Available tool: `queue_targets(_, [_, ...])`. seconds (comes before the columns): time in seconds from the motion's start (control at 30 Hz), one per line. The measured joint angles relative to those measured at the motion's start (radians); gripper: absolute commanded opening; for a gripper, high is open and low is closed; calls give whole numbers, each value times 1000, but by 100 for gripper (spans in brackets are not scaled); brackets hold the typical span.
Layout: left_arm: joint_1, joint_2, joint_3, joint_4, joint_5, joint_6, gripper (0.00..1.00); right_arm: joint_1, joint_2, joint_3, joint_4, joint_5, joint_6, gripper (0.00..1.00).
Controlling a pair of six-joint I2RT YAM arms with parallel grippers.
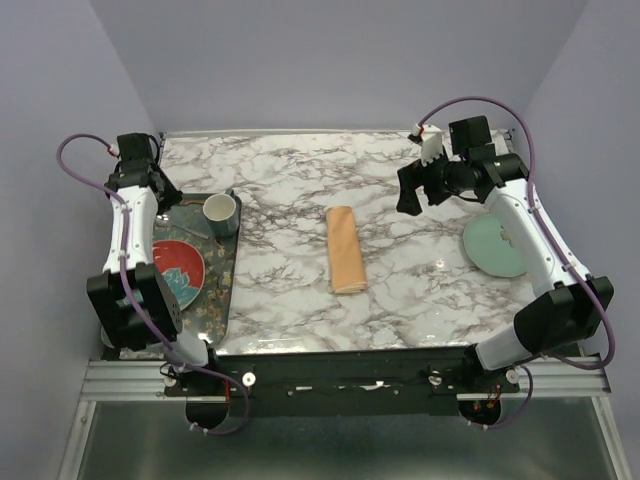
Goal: Fold the napkin into a case and place the utensils inside
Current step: Pick up the spoon from the corner of the board.
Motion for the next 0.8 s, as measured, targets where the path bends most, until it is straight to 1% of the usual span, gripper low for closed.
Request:
queue_targets(0.13, [5, 213, 103, -22, -68, -31, 35, 0, 1, -5, 0, 32, -3, 100])
queue_targets(0.23, [6, 355, 187, -40, -99, -49, 39, 0, 4, -5, 1, 53, -6, 100])
queue_targets(0.3, [6, 418, 233, -42, -113, -53, 40, -2, 12, -9, 1, 58, -13, 100])
queue_targets(0.5, [6, 497, 306, -54, -150, -53, 41, -5, 62, -21, -4, 63, -27, 100])
queue_targets(0.8, [10, 556, 284, -58, -172, -54, 41, -6, 100, -21, -5, 76, -31, 100])
